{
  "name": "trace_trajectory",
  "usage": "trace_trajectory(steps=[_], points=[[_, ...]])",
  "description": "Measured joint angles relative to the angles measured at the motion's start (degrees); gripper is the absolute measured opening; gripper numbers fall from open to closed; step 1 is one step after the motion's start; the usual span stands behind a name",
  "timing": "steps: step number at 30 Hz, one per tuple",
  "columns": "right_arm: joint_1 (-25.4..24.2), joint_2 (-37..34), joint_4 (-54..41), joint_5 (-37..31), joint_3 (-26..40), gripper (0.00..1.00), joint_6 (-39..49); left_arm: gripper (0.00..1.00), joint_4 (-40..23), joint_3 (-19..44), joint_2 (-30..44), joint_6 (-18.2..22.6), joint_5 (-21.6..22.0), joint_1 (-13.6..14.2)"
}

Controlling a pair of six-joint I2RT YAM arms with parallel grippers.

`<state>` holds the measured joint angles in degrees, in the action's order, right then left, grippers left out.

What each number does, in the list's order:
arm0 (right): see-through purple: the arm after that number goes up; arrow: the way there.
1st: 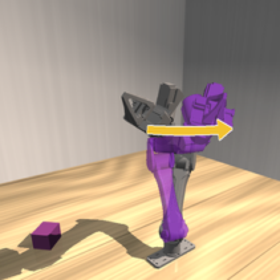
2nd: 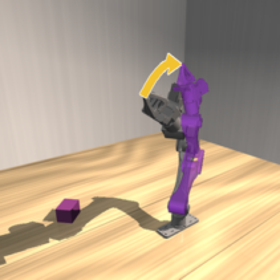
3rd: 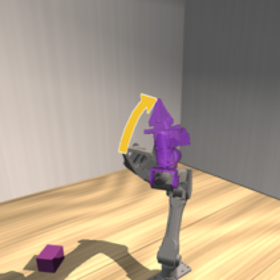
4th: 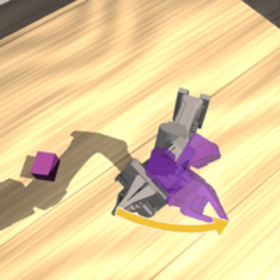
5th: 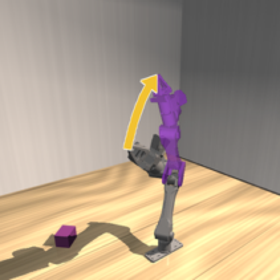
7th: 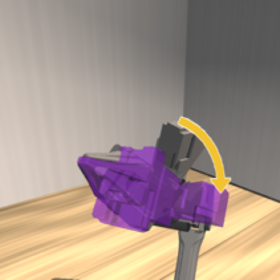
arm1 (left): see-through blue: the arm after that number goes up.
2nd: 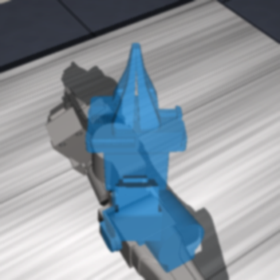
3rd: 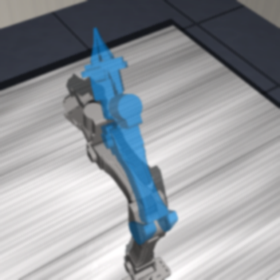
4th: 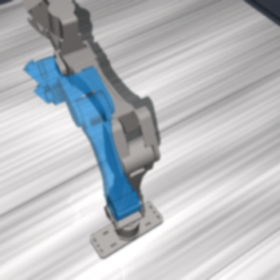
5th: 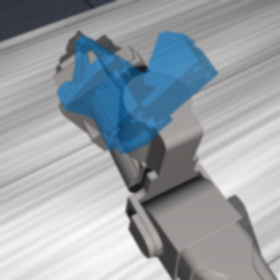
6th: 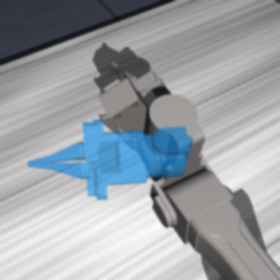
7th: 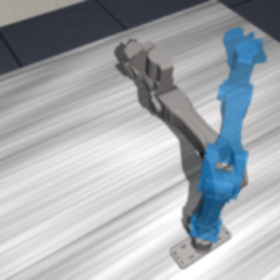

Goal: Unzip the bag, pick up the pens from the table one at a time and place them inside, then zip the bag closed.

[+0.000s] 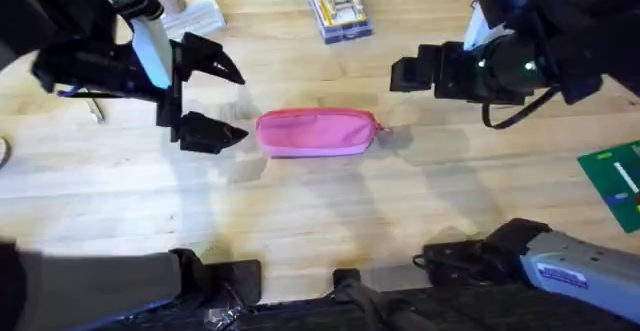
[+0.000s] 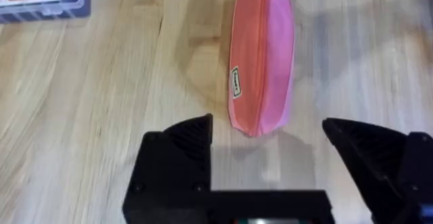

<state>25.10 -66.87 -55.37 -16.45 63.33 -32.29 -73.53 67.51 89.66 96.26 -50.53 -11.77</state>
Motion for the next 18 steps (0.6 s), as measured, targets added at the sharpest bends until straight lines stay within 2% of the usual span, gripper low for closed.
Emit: trace_trajectory(steps=[6,15,18], points=[[0.0,0.0,0.0,0.0,0.0,0.997,0.0,0.995,0.13,0.0,-9.51,-11.54,5.81,0.0],[0.0,0.0,0.0,-0.01,0.0,0.997,0.0,0.996,1.13,0.0,-21.43,-37.37,15.59,0.0],[0.0,0.0,0.11,0.0,0.0,0.997,0.0,0.996,1.12,0.0,-23.96,-44.07,17.55,0.0]])
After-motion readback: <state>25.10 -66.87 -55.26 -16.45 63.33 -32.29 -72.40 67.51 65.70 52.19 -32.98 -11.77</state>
